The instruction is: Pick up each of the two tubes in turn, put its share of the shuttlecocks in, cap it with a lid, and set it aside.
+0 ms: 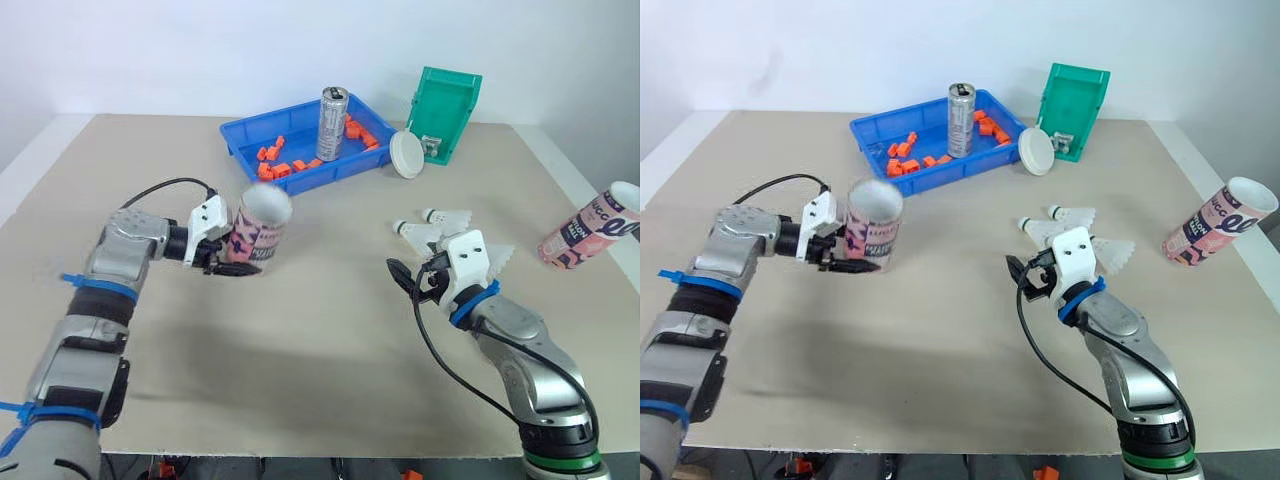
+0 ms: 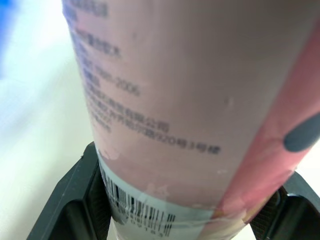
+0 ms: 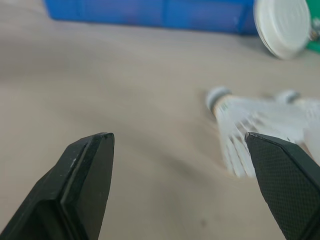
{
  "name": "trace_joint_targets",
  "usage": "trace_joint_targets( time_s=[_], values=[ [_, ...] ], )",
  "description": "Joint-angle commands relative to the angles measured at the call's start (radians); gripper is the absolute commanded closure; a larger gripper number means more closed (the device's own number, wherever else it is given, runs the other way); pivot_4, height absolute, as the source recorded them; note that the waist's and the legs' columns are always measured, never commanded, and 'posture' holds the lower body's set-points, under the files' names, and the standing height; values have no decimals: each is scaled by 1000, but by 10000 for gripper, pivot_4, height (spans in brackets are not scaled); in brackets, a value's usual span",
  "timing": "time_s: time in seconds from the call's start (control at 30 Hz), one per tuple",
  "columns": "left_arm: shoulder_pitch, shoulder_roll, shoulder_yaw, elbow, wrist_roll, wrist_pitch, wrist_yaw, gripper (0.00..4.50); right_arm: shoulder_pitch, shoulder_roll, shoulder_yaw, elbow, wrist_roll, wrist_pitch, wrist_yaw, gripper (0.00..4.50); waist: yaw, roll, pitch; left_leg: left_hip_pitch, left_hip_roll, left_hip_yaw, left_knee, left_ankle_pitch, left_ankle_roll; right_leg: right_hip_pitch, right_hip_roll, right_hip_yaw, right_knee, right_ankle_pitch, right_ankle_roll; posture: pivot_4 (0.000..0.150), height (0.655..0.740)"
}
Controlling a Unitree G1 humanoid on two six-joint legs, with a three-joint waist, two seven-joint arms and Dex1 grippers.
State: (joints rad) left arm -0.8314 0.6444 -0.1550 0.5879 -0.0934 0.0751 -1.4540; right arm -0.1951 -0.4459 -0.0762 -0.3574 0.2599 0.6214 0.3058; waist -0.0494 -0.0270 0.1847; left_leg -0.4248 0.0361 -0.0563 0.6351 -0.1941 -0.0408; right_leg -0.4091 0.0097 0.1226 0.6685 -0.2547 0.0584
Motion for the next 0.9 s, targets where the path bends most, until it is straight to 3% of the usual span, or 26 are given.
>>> trace_joint_targets(
  time_s=[0.03, 0.27, 0.53, 0.63, 0.83, 0.87, 0.9],
  values=[
    [8, 46, -30, -79, 19, -6, -52, 15035, -9, 9, -15, 22, -17, -53, 0, 0, 0, 0, 0, 0, 0, 0, 0, 0, 0, 0, 0, 0, 0, 0, 0, 1500, 7400],
    [37, 84, -73, -103, 56, -71, -85, 15035, -76, 15, 12, 169, -64, -139, 23, 0, 0, 0, 0, 0, 0, 0, 0, 0, 0, 0, 0, 0, 0, -2, 2, 1500, 7400],
    [58, 77, -72, -152, 33, -66, -90, 15035, -241, 9, 0, 496, -104, -286, 39, 0, 0, 0, 0, 1, 0, 0, 0, 1, 1, 1, 0, 0, 1, -1, 2, 1500, 7400],
    [68, 71, -65, -175, 23, -54, -81, 15188, -299, 9, 4, 581, -105, -331, 65, 8498, 0, 1, 0, 1, 0, 1, 0, 1, 1, 1, 0, 0, 1, -1, 0, 1500, 7400],
    [89, 68, -63, -210, 9, -27, -68, 15188, -301, 9, -5, 582, -90, -355, 100, 39493, 1, 1, 0, 1, -1, 0, 0, 1, 1, 1, -1, 0, 1, 0, -2, 1500, 7400],
    [90, 68, -63, -212, 7, -23, -66, 15188, -295, 8, -6, 568, -88, -353, 103, 43742, 1, 1, 0, 1, -1, 0, 0, 1, 1, 1, -1, 0, 1, 0, -2, 1500, 7400],
    [91, 67, -63, -213, 6, -21, -65, 15188, -292, 8, -8, 560, -87, -352, 104, 44800, 1, 1, 0, 1, -1, 0, 0, 1, 1, 1, -1, 0, 1, 0, -2, 1500, 7400]
  ],
)
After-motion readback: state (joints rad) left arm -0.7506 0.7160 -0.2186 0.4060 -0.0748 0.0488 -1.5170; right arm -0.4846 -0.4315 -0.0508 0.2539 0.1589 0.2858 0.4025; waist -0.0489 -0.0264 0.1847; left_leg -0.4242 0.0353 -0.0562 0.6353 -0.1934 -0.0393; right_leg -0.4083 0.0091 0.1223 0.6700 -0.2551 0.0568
